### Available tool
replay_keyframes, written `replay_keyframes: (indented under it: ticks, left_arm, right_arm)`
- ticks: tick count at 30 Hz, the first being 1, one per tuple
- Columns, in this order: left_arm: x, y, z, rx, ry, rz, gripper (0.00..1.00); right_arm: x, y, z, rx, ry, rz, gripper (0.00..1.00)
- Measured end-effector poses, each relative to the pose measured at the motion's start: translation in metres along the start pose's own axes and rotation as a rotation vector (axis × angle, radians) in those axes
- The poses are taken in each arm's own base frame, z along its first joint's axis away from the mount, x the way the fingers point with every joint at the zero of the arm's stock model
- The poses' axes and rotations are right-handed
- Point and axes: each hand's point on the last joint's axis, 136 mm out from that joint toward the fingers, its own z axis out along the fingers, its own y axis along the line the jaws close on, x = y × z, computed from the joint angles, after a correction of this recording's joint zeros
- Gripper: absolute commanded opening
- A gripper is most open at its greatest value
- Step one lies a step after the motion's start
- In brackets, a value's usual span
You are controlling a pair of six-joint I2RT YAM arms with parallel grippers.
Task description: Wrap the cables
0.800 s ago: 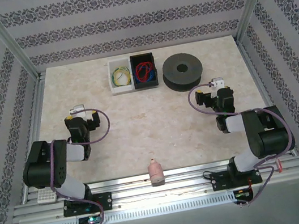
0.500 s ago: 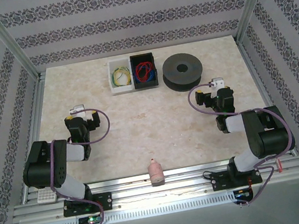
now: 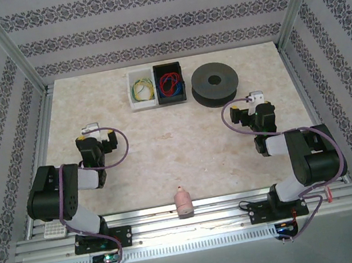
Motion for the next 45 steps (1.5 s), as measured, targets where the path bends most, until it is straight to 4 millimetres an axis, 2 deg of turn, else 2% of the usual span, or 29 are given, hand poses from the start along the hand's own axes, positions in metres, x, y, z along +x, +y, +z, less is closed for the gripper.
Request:
replay_keyframes:
  ticks: [7, 9, 10, 11, 14, 16, 18, 20, 24, 28, 32, 39, 42, 45]
  left_arm:
    - [0.0, 0.0, 0.0, 0.0, 0.004, 0.001, 0.99]
    - [-0.004, 0.001, -0.003, -0.005, 0.04, 0.008, 0.99]
    - [-0.012, 0.002, -0.006, -0.008, 0.049, 0.002, 0.99]
    - [-0.029, 0.002, -0.008, -0.005, 0.045, -0.004, 0.99]
    - [-0.097, -0.007, -0.019, 0.054, -0.039, -0.049, 0.99]
    - [-0.133, -0.015, -0.031, 0.109, -0.079, -0.079, 0.99]
    - [-0.153, -0.021, -0.043, 0.157, -0.07, -0.104, 0.99]
    - [-0.161, -0.026, -0.048, 0.187, -0.014, -0.117, 0.99]
    - [-0.167, -0.032, -0.049, 0.202, 0.199, -0.121, 0.99]
    - [-0.162, -0.037, -0.052, 0.213, 0.388, -0.111, 0.99]
    - [-0.133, -0.041, -0.063, 0.219, 0.585, -0.082, 0.99]
    - [-0.069, -0.042, -0.073, 0.202, 0.87, -0.021, 0.99]
    - [-0.058, -0.04, -0.079, 0.197, 0.917, -0.015, 0.99]
    - [-0.057, -0.04, -0.08, 0.197, 0.921, -0.012, 0.99]
  right_arm:
    - [-0.002, -0.002, -0.002, 0.01, 0.015, 0.005, 0.98]
    - [-0.017, -0.005, -0.01, 0.033, 0.02, 0.012, 0.98]
    - [-0.028, -0.007, -0.016, 0.044, 0.008, 0.017, 0.98]
    - [-0.046, -0.011, -0.024, 0.056, -0.018, 0.029, 0.98]
    - [-0.101, -0.025, -0.045, 0.078, -0.106, 0.079, 0.98]
    - [-0.126, -0.038, -0.051, 0.072, -0.124, 0.129, 0.98]
    - [-0.135, -0.047, -0.045, 0.043, -0.092, 0.192, 0.98]
    - [-0.132, -0.051, -0.029, -0.002, -0.024, 0.26, 0.98]
    - [-0.107, -0.038, 0.026, -0.145, 0.184, 0.413, 0.98]
    - [-0.079, -0.024, 0.068, -0.247, 0.319, 0.56, 0.98]
    - [-0.058, -0.014, 0.094, -0.312, 0.404, 0.693, 0.94]
    - [-0.064, 0.002, 0.126, -0.4, 0.419, 0.777, 0.76]
    - [-0.064, 0.012, 0.133, -0.422, 0.425, 0.784, 0.66]
    - [-0.059, 0.017, 0.138, -0.434, 0.441, 0.803, 0.59]
